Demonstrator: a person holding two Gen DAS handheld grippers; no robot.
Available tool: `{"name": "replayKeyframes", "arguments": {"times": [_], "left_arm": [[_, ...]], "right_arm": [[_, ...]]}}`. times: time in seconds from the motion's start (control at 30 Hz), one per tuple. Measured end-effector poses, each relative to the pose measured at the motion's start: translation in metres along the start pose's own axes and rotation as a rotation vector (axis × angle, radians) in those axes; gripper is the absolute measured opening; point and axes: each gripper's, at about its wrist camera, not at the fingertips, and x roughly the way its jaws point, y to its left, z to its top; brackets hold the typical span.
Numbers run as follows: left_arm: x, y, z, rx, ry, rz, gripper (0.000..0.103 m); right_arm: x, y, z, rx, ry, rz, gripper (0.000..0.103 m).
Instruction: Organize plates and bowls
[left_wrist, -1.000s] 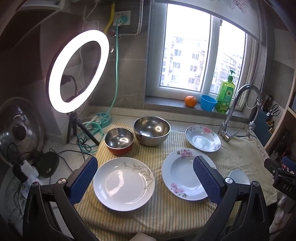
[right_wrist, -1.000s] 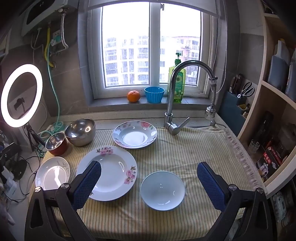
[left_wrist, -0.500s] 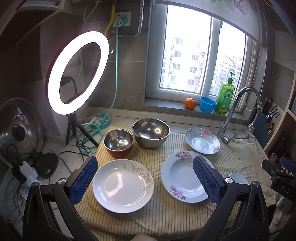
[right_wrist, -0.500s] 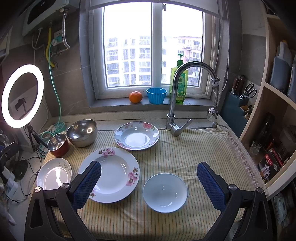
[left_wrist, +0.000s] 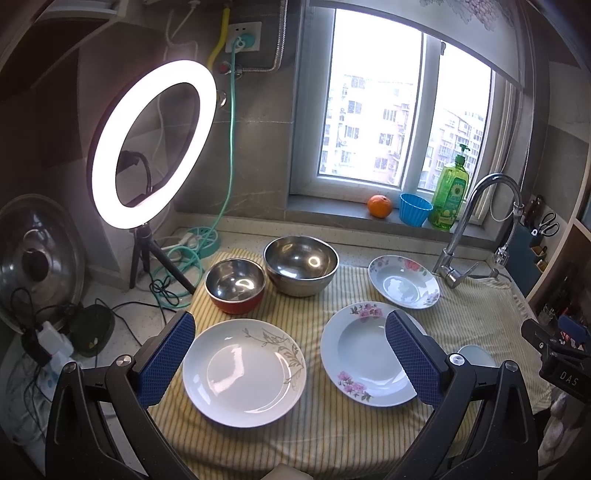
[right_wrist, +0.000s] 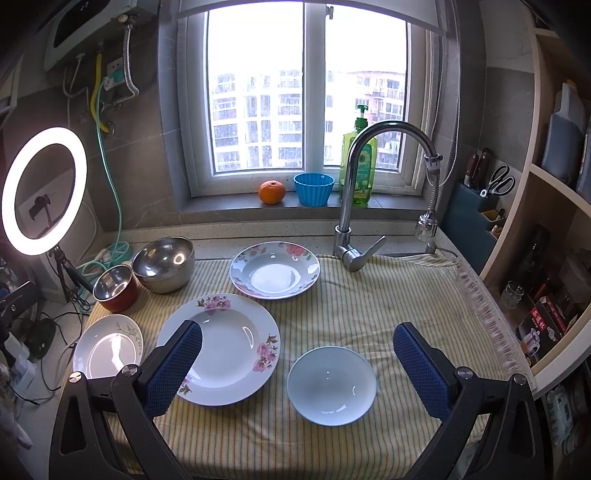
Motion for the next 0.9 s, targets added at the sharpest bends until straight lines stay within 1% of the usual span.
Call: {"name": "replayKeyframes", "arguments": {"times": [0.9], "left_arm": [[0.003,0.0029,0.0021,-0.002,0.003,0.001,0.102]], "right_arm": [[0.0097,0.0008,0.0021,0.001,0.011,0.01,0.102]]}}
